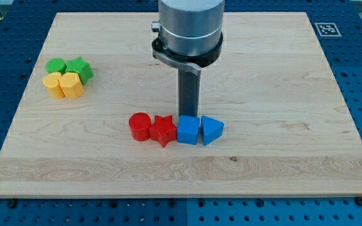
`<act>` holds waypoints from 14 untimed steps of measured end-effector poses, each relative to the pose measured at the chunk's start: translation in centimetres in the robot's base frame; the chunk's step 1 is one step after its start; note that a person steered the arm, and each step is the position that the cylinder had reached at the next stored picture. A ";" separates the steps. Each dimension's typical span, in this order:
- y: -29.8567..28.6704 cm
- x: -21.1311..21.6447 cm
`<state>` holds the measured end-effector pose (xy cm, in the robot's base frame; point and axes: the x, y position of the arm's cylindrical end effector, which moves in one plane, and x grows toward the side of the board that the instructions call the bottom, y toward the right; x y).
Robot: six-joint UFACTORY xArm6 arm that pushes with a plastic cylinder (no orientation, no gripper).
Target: Move the red star and red circle down a bit
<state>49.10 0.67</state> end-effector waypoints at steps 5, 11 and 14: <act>-7.7 0.4; -13.6 -2.3; -5.8 -2.3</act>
<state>46.80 -5.17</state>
